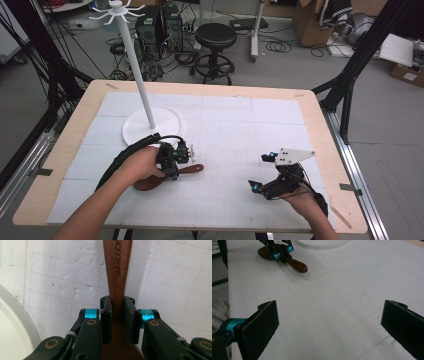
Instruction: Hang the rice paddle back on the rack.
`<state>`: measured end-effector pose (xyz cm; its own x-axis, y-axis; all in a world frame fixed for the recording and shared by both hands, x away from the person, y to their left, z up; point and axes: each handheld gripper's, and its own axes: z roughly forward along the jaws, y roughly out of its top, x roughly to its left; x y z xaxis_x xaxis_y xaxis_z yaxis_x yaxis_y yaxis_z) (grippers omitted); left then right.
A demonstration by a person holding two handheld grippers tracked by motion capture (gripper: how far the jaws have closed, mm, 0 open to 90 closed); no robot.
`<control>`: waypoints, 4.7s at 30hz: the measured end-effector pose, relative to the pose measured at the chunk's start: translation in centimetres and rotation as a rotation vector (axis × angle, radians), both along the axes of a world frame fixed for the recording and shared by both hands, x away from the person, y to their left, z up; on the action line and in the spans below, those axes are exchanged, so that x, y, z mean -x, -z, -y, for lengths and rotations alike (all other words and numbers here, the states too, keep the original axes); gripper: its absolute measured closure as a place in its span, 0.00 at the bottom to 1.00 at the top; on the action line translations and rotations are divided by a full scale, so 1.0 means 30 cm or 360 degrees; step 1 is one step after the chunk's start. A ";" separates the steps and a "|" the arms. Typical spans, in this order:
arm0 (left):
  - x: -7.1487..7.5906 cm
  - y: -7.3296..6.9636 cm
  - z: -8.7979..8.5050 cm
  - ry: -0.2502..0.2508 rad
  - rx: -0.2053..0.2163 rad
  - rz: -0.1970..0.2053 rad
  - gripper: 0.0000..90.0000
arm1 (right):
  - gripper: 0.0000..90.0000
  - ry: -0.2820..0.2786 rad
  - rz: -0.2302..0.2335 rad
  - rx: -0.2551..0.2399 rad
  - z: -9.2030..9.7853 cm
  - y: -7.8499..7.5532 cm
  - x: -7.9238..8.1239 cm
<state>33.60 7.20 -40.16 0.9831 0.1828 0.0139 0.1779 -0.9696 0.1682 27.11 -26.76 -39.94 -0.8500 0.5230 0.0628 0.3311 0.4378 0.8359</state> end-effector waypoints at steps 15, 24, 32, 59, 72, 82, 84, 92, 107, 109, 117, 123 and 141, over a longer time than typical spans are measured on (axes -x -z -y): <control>0.031 -0.092 -0.059 0.0030 0.0245 0.0060 0.87 | 0.01 0.0004 -0.0010 -0.0003 0.001 0.001 0.000; 0.039 -0.134 -0.093 -0.0010 0.0368 0.0087 0.87 | 0.01 0.0011 -0.0003 -0.0010 0.002 0.000 -0.001; 0.045 -0.177 -0.133 -0.0037 0.0482 0.0106 0.87 | 0.01 0.0010 -0.0006 -0.0011 0.002 0.000 0.000; 0.067 -0.309 -0.264 -0.0090 0.0973 0.0111 0.87 | 0.01 0.0003 -0.0010 -0.0013 0.002 0.001 0.000; 0.067 -0.369 -0.343 -0.0141 0.1117 0.0161 0.87 | 0.01 0.0003 -0.0008 -0.0028 0.004 -0.001 0.000; 0.069 -0.421 -0.414 -0.0196 0.1193 0.0229 0.87 | 0.01 0.0004 -0.0005 -0.0028 0.004 -0.001 0.000; 0.067 -0.430 -0.430 -0.0214 0.1205 0.0241 0.87 | 0.01 0.0004 -0.0005 -0.0029 0.004 -0.001 0.000; 0.059 -0.463 -0.490 -0.0286 0.1278 0.0279 0.87 | 0.01 0.0003 -0.0015 -0.0029 0.003 -0.001 0.001; 0.041 -0.522 -0.603 -0.0409 0.1400 0.0341 0.87 | 0.01 0.0004 -0.0009 -0.0026 0.003 0.001 -0.002; 0.036 -0.526 -0.615 -0.0421 0.1406 0.0339 0.87 | 0.01 0.0004 -0.0011 -0.0028 0.003 0.001 -0.003; 0.023 -0.553 -0.656 -0.0477 0.1439 0.0363 0.87 | 0.01 0.0007 -0.0015 -0.0026 0.002 0.002 -0.004; 0.012 -0.578 -0.692 -0.0526 0.1464 0.0386 0.87 | 0.01 0.0008 -0.0012 -0.0025 0.003 0.001 -0.003; -0.030 -0.662 -0.754 -0.0611 0.1509 0.0427 0.87 | 0.01 0.0006 -0.0014 -0.0024 0.002 0.002 -0.005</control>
<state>34.50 29.81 -20.31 0.8429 0.5307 -0.0890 0.2895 -0.3078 0.9063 27.25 -26.83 -40.01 -0.8475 0.5250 0.0783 0.3400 0.4237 0.8396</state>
